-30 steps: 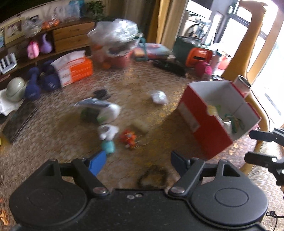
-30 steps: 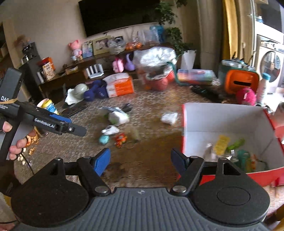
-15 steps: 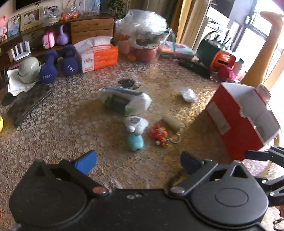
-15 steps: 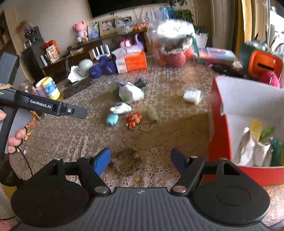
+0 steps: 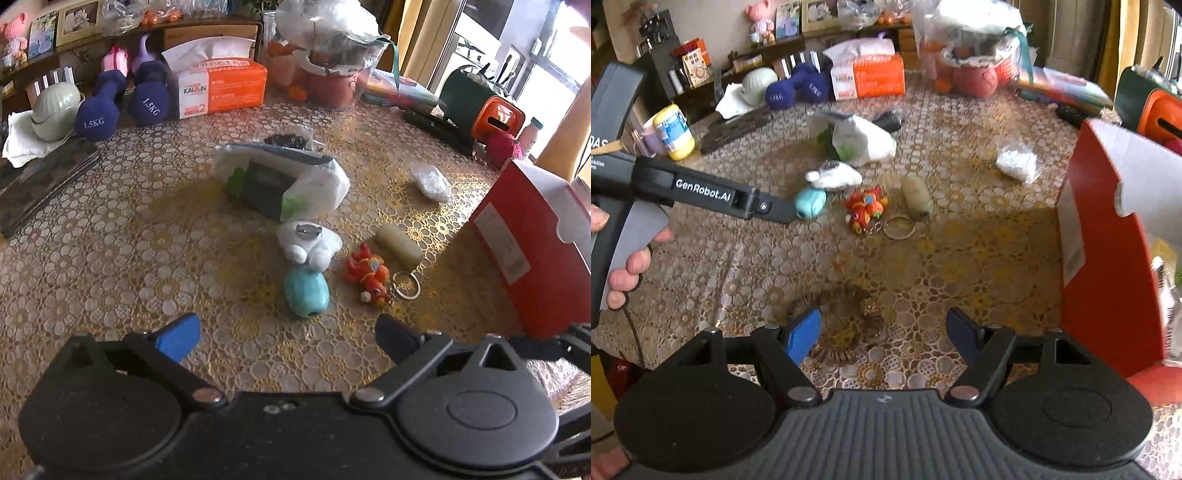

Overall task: Organize objects
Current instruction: 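Withdraw both tools toward the brown coiled cord on the table, then grasp the teal egg-shaped ball with the left tool while the right tool grasps the brown coiled cord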

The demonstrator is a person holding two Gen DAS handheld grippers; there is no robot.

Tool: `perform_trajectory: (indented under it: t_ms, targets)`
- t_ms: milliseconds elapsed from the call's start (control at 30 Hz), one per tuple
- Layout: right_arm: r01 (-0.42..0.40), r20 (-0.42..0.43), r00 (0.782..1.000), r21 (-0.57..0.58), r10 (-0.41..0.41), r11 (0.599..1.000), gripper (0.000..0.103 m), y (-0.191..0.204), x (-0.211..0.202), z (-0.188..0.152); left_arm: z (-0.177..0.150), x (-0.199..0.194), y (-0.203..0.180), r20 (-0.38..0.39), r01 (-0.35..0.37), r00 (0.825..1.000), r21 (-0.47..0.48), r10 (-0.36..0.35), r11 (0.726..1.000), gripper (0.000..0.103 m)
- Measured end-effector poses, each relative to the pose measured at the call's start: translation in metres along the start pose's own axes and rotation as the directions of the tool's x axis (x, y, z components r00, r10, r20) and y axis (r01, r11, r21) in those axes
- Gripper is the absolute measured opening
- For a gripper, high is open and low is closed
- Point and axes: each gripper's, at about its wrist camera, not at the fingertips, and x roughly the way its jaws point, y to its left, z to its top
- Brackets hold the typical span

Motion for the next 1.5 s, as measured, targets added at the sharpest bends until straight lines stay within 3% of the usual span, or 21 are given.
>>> perform_trajectory:
  t_ms: [200,433,600,900,967,1133,1500]
  targets:
    - [-0.01,-0.025,1.0,-0.005,0.01,1.0,0.073,0.004,0.018,-0.001,0.003,0.01,-0.004,0.016,-0.003,1.0,-0.004,0.003,1.0,0.099]
    - [-0.005,-0.042,0.999,-0.039,0.003,0.999,0.052,0.011,0.029,-0.001,0.002,0.02,-0.006,0.009,-0.006,1.0,-0.014,0.006,1.0,0.087]
    - [-0.006,-0.043,0.999,-0.041,0.004,0.999,0.045,0.013,0.033,-0.001,0.003,0.023,-0.01,0.006,0.01,1.0,-0.011,-0.009,1.0,0.078]
    - [0.014,-0.033,0.999,-0.046,-0.015,0.999,0.031,0.014,0.033,0.0,0.006,0.029,-0.014,-0.002,0.006,1.0,-0.012,-0.006,1.0,0.054]
    - [0.027,-0.03,0.999,-0.063,-0.029,0.998,0.028,0.016,0.033,-0.001,0.007,0.028,-0.014,0.003,0.016,1.0,-0.018,-0.016,1.0,0.044]
    - [0.041,-0.023,0.999,-0.08,-0.043,0.996,0.018,0.017,0.031,-0.003,0.008,0.028,-0.017,0.002,0.007,1.0,-0.012,-0.007,1.0,0.029]
    - [0.011,0.0,1.0,-0.016,-0.011,1.0,0.011,0.008,0.019,-0.009,0.002,0.016,-0.02,-0.003,0.012,1.0,0.016,-0.012,1.0,0.028]
